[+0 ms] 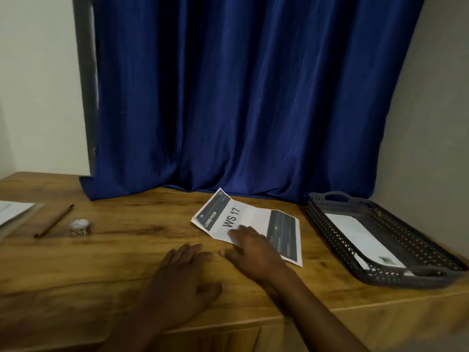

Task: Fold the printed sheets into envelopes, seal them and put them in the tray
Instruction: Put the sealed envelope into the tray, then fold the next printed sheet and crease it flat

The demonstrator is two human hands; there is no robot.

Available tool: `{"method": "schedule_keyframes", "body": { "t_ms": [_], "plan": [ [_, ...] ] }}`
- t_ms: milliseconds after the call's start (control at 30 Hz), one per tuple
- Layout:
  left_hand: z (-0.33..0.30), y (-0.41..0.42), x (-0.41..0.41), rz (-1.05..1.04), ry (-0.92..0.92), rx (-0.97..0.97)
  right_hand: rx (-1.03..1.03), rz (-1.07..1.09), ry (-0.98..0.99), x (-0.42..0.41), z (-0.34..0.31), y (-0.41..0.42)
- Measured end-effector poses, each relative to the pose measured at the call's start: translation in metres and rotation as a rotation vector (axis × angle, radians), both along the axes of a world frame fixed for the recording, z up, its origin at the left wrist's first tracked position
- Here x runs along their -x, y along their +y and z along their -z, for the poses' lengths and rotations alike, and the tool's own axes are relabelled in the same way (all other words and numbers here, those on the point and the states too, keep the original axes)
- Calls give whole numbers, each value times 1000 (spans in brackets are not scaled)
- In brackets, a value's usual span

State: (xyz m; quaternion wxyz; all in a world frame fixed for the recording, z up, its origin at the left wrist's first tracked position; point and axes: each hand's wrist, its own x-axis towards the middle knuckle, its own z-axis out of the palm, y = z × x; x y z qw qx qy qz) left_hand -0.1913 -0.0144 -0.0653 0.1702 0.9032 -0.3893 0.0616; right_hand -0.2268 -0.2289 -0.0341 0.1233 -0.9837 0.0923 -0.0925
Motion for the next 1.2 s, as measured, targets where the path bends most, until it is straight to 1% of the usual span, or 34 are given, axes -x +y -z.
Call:
{"method": "schedule_keyframes", "body": {
  "t_ms": [67,133,267,333,600,667,767,833,1033,1133,1200],
  "plan": [
    [0,0,0,-1,0,15,60,-2,38,-5,13,9],
    [0,1,0,-3,-5,37,60,10,37,-6,20,12],
    [-3,2,2,5,-20,70,102,17,-80,-5,22,10],
    [-4,3,3,4,-19,57,111,29,-102,-7,19,6],
    [-7,2,5,-10,-36,13,117,89,-13,-26,-2,-19],
    [-7,2,5,-14,-39,14,155,81,9,-28,-4,-22],
    [-6,2,5,-15,-33,22,329,39,-47,-24,-3,-21],
    [-6,2,5,-14,-38,23,389,1,-110,-20,-2,-19],
    [-6,2,5,-21,-18,41,372,-8,-193,-14,-4,-18],
    [-10,3,7,-23,0,110,364,13,-211,-11,-7,-16],
    [-15,6,9,-14,18,262,346,19,-241,-6,-12,-11]
  ]
}}
